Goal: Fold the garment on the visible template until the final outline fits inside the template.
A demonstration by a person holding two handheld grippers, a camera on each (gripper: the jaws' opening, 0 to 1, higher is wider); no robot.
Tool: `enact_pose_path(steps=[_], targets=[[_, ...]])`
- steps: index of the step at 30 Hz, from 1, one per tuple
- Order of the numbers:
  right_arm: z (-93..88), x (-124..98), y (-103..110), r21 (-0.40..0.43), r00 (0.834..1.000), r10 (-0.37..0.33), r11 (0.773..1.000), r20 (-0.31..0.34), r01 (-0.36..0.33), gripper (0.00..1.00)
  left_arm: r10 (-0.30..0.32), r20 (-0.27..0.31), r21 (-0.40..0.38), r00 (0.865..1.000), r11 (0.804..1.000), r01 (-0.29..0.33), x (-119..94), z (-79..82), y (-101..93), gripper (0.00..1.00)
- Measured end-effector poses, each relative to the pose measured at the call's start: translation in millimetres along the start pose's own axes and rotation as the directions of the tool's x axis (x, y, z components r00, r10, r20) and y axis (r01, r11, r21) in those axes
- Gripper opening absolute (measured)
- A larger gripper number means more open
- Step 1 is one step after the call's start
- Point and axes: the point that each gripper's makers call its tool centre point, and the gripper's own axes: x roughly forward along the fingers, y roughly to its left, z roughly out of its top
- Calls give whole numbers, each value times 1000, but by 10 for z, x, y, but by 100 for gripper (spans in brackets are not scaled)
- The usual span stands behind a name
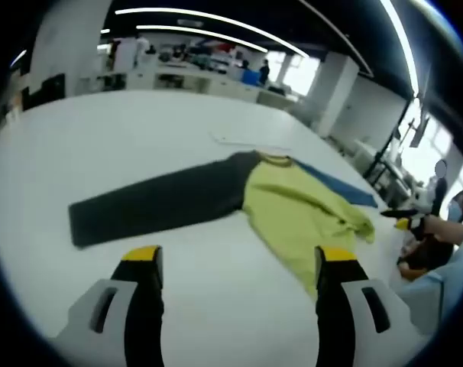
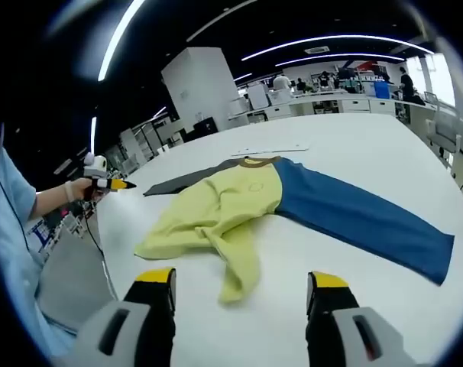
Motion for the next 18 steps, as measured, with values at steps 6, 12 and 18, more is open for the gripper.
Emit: enact_pose_path(steps=[6, 12, 18], targets=[[-95, 19, 37, 4, 1000, 7, 1000, -6, -7, 66, -49, 4, -44, 999, 998, 50, 4, -255, -308, 73], [-129, 30, 62, 12, 1000, 17, 1000, -6, -17, 66, -86, -22, -53, 996, 995, 85, 1, -476, -566, 70], [-156, 9, -1, 21, 1000, 15, 1000, -7, -15, 66, -116, -30, -73, 993, 991, 113, 12, -605, -748, 69]])
